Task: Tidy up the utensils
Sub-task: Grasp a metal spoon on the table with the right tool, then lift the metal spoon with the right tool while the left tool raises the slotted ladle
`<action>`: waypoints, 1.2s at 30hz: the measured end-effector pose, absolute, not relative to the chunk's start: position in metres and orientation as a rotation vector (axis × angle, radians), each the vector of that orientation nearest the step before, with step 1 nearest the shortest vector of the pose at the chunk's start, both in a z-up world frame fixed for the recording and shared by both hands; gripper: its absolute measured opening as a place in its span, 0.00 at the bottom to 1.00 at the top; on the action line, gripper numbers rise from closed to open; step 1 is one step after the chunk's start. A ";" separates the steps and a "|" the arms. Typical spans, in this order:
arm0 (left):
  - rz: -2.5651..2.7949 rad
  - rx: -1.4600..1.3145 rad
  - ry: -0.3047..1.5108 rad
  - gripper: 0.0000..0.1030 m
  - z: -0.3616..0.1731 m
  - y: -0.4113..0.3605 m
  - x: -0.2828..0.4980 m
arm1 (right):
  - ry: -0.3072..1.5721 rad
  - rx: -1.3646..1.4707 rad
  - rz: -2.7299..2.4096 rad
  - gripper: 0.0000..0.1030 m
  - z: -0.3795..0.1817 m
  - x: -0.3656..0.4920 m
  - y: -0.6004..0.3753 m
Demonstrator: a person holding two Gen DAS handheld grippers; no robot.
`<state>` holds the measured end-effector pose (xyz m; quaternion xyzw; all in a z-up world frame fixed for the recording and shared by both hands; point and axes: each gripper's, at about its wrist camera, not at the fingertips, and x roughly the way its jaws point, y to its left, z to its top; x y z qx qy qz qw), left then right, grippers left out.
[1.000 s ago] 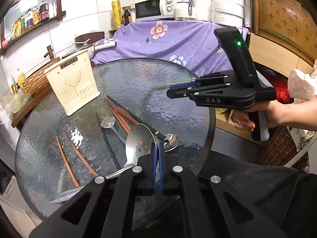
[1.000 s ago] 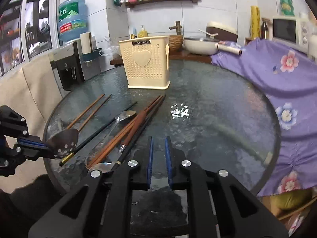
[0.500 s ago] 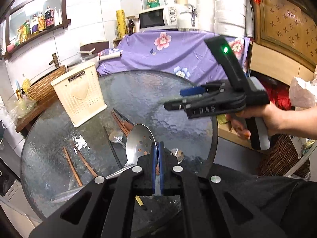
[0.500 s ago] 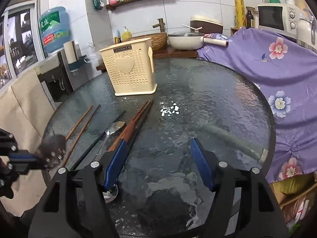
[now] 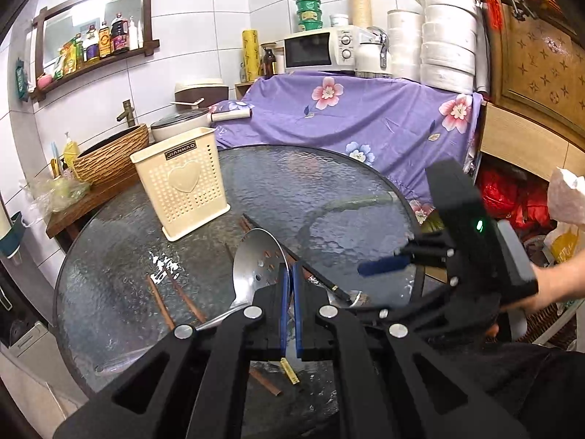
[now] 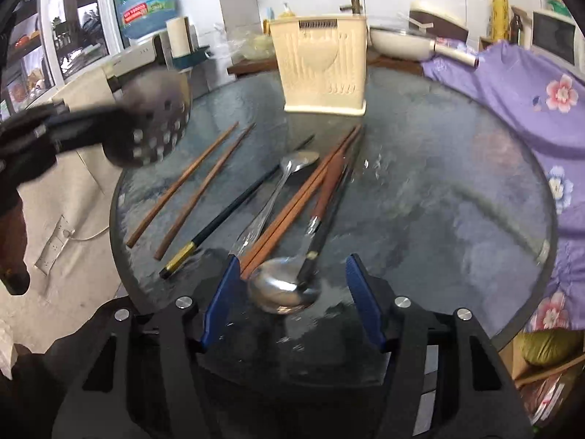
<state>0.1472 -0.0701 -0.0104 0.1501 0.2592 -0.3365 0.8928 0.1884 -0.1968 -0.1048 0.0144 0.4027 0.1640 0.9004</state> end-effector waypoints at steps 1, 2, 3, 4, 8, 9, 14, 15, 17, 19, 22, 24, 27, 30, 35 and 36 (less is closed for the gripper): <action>-0.696 0.310 0.537 0.03 -0.010 -0.069 0.147 | 0.846 0.037 0.337 0.59 -0.108 0.189 -0.195; -0.694 0.309 0.534 0.03 -0.010 -0.068 0.147 | 0.859 0.032 0.323 0.59 -0.113 0.189 -0.193; -0.692 0.305 0.533 0.03 -0.009 -0.067 0.148 | 0.863 0.029 0.315 0.57 -0.114 0.191 -0.192; -0.691 0.303 0.532 0.03 -0.009 -0.067 0.148 | 0.867 0.029 0.312 0.55 -0.117 0.191 -0.190; -0.685 0.292 0.530 0.03 -0.010 -0.063 0.148 | 0.850 -0.019 0.292 0.46 -0.119 0.192 -0.181; -0.684 0.289 0.529 0.03 -0.010 -0.062 0.149 | 0.847 -0.017 0.291 0.46 -0.119 0.192 -0.180; -0.680 0.274 0.520 0.03 -0.007 -0.059 0.150 | 0.847 -0.005 0.285 0.46 -0.118 0.191 -0.184; -0.681 0.271 0.517 0.03 -0.006 -0.059 0.151 | 0.842 -0.004 0.285 0.46 -0.116 0.190 -0.185; -0.684 0.259 0.511 0.03 -0.002 -0.057 0.152 | 0.824 -0.009 0.282 0.46 -0.108 0.187 -0.188; -0.683 0.248 0.502 0.03 0.002 -0.056 0.154 | 0.790 -0.014 0.291 0.46 -0.095 0.184 -0.191; -0.682 0.241 0.490 0.03 0.007 -0.056 0.157 | 0.745 -0.035 0.293 0.46 -0.079 0.181 -0.193; -0.684 0.239 0.483 0.03 0.010 -0.057 0.158 | 0.713 -0.037 0.298 0.46 -0.067 0.179 -0.195; -0.684 0.241 0.474 0.03 0.014 -0.059 0.160 | 0.676 -0.031 0.299 0.46 -0.054 0.178 -0.198; -0.685 0.237 0.468 0.03 0.017 -0.060 0.162 | 0.632 -0.027 0.298 0.46 -0.042 0.177 -0.202; -0.685 0.227 0.460 0.03 0.021 -0.061 0.164 | 0.610 -0.006 0.299 0.46 -0.032 0.182 -0.207; -0.687 0.222 0.458 0.03 0.022 -0.060 0.164 | 0.607 -0.004 0.299 0.46 -0.030 0.183 -0.208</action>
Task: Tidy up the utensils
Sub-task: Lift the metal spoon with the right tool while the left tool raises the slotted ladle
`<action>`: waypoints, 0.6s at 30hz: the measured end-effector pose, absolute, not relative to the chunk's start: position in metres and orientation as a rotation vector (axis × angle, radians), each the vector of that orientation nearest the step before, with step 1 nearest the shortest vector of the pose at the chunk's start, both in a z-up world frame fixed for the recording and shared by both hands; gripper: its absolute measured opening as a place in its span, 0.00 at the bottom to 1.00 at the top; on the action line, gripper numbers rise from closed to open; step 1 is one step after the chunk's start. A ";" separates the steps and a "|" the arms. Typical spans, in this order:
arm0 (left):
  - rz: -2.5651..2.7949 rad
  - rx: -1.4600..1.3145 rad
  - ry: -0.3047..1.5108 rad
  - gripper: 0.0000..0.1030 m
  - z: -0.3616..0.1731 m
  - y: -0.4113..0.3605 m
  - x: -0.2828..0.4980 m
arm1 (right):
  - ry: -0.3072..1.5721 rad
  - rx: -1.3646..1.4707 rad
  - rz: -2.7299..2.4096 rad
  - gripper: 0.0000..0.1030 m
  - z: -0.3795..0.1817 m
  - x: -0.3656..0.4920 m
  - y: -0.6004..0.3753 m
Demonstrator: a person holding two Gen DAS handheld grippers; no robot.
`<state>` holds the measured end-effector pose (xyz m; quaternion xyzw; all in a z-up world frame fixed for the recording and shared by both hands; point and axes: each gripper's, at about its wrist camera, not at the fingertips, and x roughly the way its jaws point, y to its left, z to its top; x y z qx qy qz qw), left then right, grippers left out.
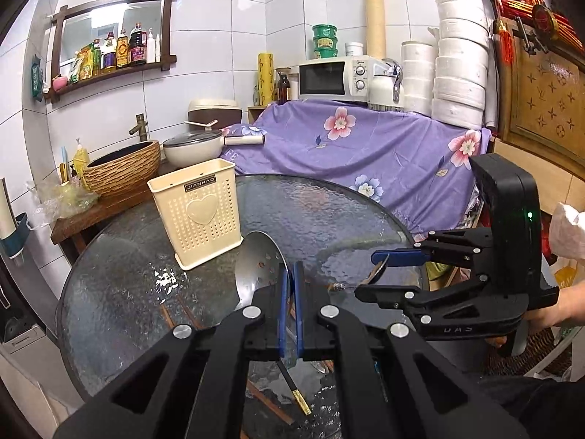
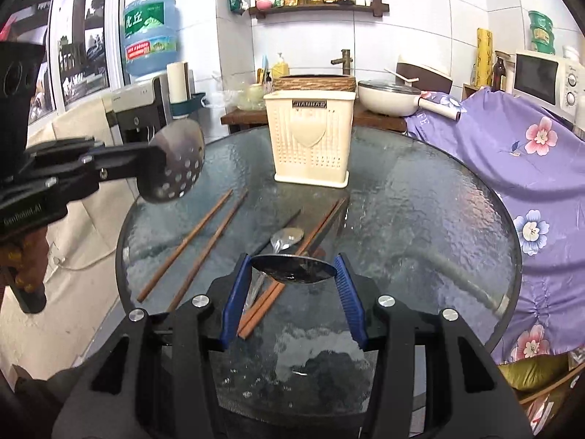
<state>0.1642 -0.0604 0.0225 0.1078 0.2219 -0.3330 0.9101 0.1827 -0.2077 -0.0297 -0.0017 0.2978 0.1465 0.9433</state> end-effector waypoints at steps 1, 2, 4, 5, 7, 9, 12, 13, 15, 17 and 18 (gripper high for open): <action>-0.691 0.215 0.456 0.03 0.024 -0.060 0.165 | 0.598 0.001 0.299 0.46 -0.026 0.184 -0.209; -0.694 0.206 0.454 0.03 0.026 -0.059 0.166 | 0.595 0.005 0.300 0.46 -0.024 0.184 -0.210; -0.703 0.182 0.455 0.03 0.029 -0.056 0.169 | 0.592 0.011 0.304 0.46 -0.018 0.188 -0.213; -0.708 0.167 0.456 0.03 0.030 -0.055 0.171 | 0.595 0.020 0.305 0.46 -0.017 0.191 -0.215; -0.717 0.138 0.455 0.03 0.033 -0.052 0.175 | 0.609 0.049 0.316 0.46 -0.013 0.196 -0.219; -0.725 0.111 0.450 0.03 0.037 -0.049 0.178 | 0.620 0.062 0.328 0.46 -0.009 0.200 -0.221; -0.741 0.066 0.439 0.03 0.046 -0.045 0.182 | 0.638 0.072 0.349 0.46 0.000 0.208 -0.224; -0.748 0.053 0.436 0.03 0.049 -0.044 0.184 | 0.644 0.075 0.356 0.46 0.005 0.212 -0.225; -0.761 0.020 0.430 0.03 0.055 -0.041 0.188 | 0.649 0.082 0.369 0.46 0.012 0.217 -0.227; -0.770 -0.008 0.424 0.03 0.061 -0.039 0.193 | 0.662 0.093 0.385 0.46 0.018 0.224 -0.228; -0.771 -0.015 0.421 0.03 0.063 -0.039 0.195 | 0.668 0.099 0.392 0.46 0.020 0.227 -0.229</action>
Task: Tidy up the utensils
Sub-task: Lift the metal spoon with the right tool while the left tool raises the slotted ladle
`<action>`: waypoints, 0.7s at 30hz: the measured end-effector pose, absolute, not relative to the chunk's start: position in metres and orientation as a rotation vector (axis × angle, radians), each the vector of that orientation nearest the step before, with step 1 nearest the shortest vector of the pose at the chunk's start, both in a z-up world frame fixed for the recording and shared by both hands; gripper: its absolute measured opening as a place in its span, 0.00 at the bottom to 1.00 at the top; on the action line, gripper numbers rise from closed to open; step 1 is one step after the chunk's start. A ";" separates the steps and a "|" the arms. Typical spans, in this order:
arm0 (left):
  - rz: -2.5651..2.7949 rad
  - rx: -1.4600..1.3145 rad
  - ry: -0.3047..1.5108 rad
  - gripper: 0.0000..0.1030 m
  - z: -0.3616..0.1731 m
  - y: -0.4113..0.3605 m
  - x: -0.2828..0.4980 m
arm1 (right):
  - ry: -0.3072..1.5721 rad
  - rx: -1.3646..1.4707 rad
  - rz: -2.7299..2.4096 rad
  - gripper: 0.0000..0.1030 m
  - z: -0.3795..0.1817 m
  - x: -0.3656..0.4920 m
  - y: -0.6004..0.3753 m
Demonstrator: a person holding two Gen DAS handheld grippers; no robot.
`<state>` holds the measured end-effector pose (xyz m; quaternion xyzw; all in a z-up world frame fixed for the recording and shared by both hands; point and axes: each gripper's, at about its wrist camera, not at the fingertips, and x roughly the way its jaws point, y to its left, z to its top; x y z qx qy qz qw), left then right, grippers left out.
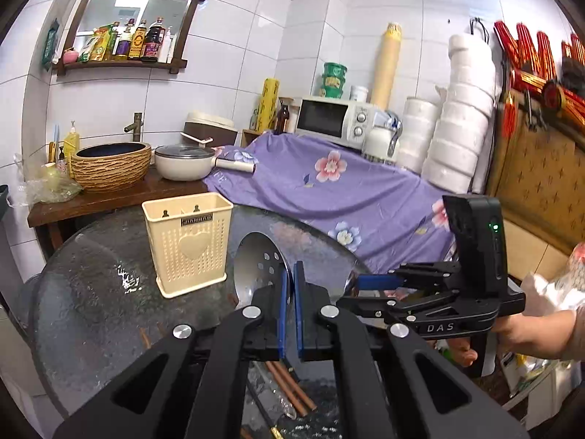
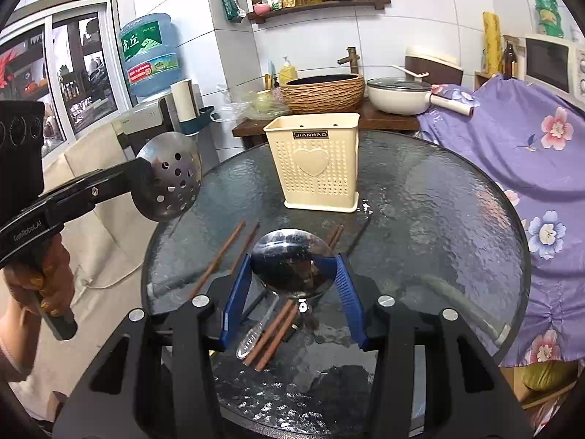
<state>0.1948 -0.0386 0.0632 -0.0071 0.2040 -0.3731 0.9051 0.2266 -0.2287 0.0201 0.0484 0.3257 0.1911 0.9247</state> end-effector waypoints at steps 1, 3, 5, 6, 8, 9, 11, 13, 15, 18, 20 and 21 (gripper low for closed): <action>-0.769 -0.019 0.419 0.03 0.066 -0.038 0.197 | 0.680 0.104 0.403 0.46 0.023 0.231 -0.229; -0.777 -0.036 0.420 0.03 0.070 -0.038 0.203 | 0.693 0.105 0.412 0.46 0.028 0.237 -0.228; -0.792 -0.081 0.430 0.03 0.075 -0.035 0.211 | 0.697 0.105 0.423 0.46 0.034 0.242 -0.227; -0.799 -0.103 0.433 0.03 0.077 -0.032 0.215 | 0.695 0.107 0.429 0.46 0.038 0.245 -0.227; -0.815 -0.165 0.442 0.03 0.083 -0.027 0.224 | 0.692 0.112 0.439 0.46 0.046 0.250 -0.227; -0.821 -0.185 0.444 0.03 0.085 -0.025 0.228 | 0.691 0.120 0.447 0.46 0.051 0.253 -0.227; -0.837 -0.235 0.444 0.03 0.094 -0.022 0.238 | 0.689 0.128 0.451 0.46 0.055 0.255 -0.227; -0.848 -0.262 0.439 0.03 0.103 -0.020 0.245 | 0.686 0.133 0.462 0.46 0.065 0.262 -0.227; -0.860 -0.286 0.429 0.03 0.113 -0.019 0.251 | 0.670 0.126 0.462 0.46 0.076 0.268 -0.227; -0.880 -0.313 0.399 0.03 0.131 -0.019 0.258 | 0.651 0.122 0.468 0.46 0.093 0.277 -0.229; -0.892 -0.332 0.375 0.03 0.145 -0.019 0.263 | 0.641 0.120 0.472 0.46 0.108 0.285 -0.229; -0.899 -0.342 0.365 0.03 0.150 -0.020 0.267 | 0.634 0.118 0.471 0.46 0.113 0.288 -0.230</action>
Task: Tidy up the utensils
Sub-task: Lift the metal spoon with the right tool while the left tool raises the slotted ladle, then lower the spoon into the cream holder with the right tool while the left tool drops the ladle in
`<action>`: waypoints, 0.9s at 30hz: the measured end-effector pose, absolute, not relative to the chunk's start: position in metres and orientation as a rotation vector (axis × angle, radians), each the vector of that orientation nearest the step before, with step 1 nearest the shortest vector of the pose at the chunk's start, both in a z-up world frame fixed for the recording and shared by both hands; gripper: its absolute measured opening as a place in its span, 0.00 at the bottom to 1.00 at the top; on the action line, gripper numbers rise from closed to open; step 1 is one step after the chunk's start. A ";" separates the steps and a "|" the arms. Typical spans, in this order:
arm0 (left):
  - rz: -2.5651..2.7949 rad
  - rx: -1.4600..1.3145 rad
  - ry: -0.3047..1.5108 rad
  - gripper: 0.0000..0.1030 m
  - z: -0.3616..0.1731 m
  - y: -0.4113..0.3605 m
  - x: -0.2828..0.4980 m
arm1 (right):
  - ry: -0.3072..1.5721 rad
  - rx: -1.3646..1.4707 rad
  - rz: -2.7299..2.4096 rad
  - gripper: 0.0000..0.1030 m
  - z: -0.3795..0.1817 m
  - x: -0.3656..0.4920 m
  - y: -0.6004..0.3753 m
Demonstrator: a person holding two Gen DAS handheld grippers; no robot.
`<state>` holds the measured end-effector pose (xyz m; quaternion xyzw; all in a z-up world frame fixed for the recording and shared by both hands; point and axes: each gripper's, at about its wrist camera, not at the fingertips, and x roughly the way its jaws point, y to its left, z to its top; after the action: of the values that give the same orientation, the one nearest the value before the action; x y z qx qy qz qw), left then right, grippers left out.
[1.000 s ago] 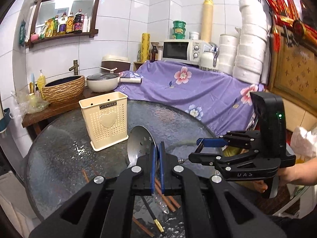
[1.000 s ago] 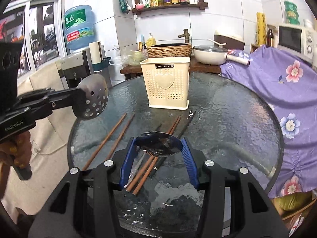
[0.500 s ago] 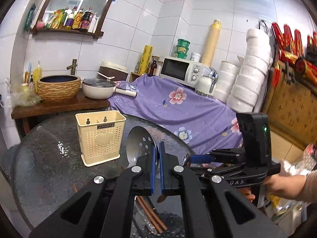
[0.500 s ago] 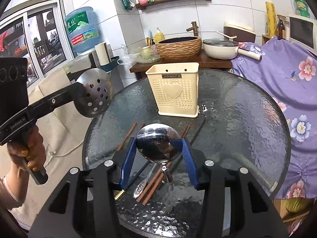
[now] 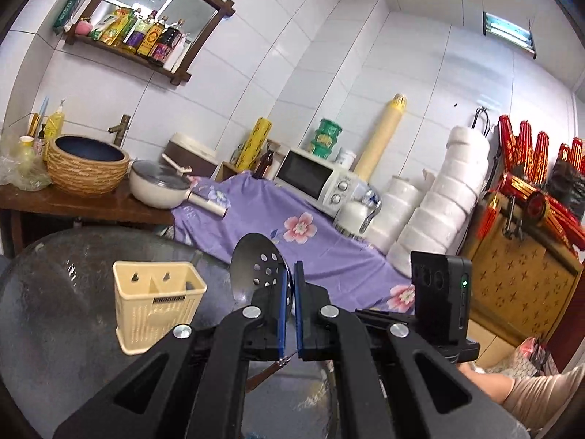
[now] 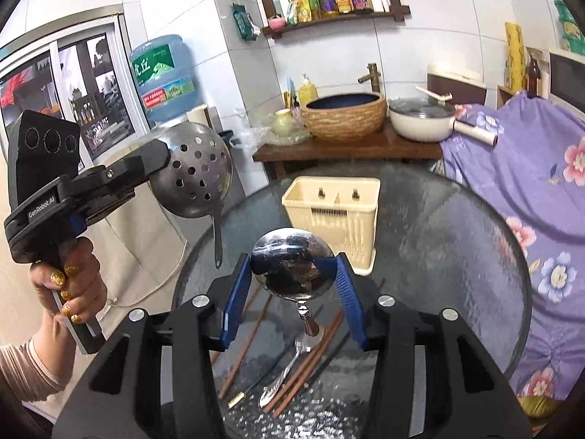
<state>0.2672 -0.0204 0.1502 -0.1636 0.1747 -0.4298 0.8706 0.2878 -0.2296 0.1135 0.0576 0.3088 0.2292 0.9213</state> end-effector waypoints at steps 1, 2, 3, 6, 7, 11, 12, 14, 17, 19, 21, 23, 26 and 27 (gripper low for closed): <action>-0.906 -0.355 0.356 0.03 0.157 -0.022 0.272 | 0.621 0.107 0.469 0.46 0.123 0.293 -0.229; -0.911 -0.366 0.349 0.03 0.164 -0.022 0.276 | 0.614 0.100 0.467 0.46 0.130 0.297 -0.230; -0.915 -0.374 0.343 0.03 0.169 -0.024 0.281 | 0.597 0.089 0.456 0.46 0.140 0.302 -0.230; -0.913 -0.379 0.311 0.03 0.189 -0.029 0.300 | 0.575 0.081 0.453 0.46 0.163 0.318 -0.231; -0.918 -0.391 0.307 0.03 0.192 -0.031 0.307 | 0.573 0.083 0.452 0.46 0.167 0.323 -0.231; -0.938 -0.477 0.280 0.03 0.205 -0.029 0.340 | 0.551 0.098 0.427 0.46 0.189 0.353 -0.236; -0.949 -0.510 0.273 0.03 0.207 -0.028 0.348 | 0.548 0.095 0.424 0.46 0.190 0.358 -0.235; -0.968 -0.569 0.266 0.03 0.211 -0.027 0.365 | 0.543 0.089 0.412 0.46 0.197 0.372 -0.235; -0.991 -0.643 0.251 0.03 0.215 -0.025 0.385 | 0.539 0.076 0.405 0.46 0.200 0.386 -0.234; -0.991 -0.662 0.246 0.03 0.214 -0.026 0.396 | 0.536 0.071 0.408 0.46 0.203 0.398 -0.233; -0.990 -0.677 0.250 0.03 0.210 -0.025 0.405 | 0.535 0.069 0.406 0.46 0.204 0.408 -0.232; -0.980 -0.700 0.255 0.03 0.200 -0.025 0.416 | 0.538 0.072 0.403 0.46 0.201 0.421 -0.232; -0.974 -0.770 0.263 0.03 0.182 -0.018 0.433 | 0.546 0.078 0.406 0.46 0.193 0.438 -0.228; -0.971 -0.786 0.263 0.03 0.178 -0.016 0.436 | 0.548 0.079 0.406 0.46 0.190 0.442 -0.227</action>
<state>0.4364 -0.0162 0.1776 -0.3667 0.1228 -0.4533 0.8031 0.4424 -0.2267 0.1899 0.0386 0.2685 0.1991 0.9417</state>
